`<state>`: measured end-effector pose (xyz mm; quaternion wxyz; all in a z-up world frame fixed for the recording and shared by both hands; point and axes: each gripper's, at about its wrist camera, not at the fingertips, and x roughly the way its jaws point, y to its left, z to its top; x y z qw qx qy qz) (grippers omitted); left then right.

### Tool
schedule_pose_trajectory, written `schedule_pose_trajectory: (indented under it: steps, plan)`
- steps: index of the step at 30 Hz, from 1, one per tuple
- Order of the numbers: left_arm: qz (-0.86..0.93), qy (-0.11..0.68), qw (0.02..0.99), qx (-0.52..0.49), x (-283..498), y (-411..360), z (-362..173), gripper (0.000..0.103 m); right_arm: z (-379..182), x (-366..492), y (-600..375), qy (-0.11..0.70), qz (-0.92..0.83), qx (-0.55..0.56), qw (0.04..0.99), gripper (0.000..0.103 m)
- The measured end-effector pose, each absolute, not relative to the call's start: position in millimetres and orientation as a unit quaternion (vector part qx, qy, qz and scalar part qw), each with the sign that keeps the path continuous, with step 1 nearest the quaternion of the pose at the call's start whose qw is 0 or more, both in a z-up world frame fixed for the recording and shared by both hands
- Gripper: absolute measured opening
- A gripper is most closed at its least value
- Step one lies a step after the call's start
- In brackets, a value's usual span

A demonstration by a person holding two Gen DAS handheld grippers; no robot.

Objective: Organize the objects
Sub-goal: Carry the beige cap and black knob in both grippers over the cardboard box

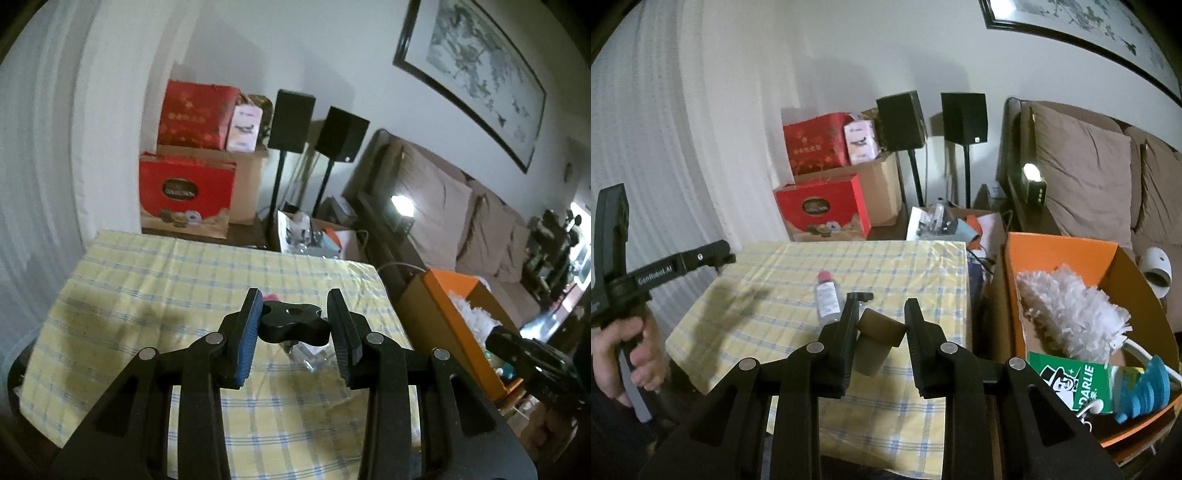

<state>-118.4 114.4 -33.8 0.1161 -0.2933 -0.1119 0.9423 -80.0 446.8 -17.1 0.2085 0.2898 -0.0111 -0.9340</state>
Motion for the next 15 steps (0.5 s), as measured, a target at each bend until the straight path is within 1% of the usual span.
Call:
schedule_pose_trajectory:
  steps: [5,15]
  plan:
    - [0.951,-0.087,0.118,-0.270,-107.9,125.7,-19.6,0.033,-5.6,-72.0,450.6,-0.009,-0.939,0.275,0.207,0.025]
    - [0.959,-0.075,0.118,-0.247,-97.1,148.8,-2.0,0.034,15.9,-61.9,474.7,-0.022,-0.949,0.246,0.196,0.025]
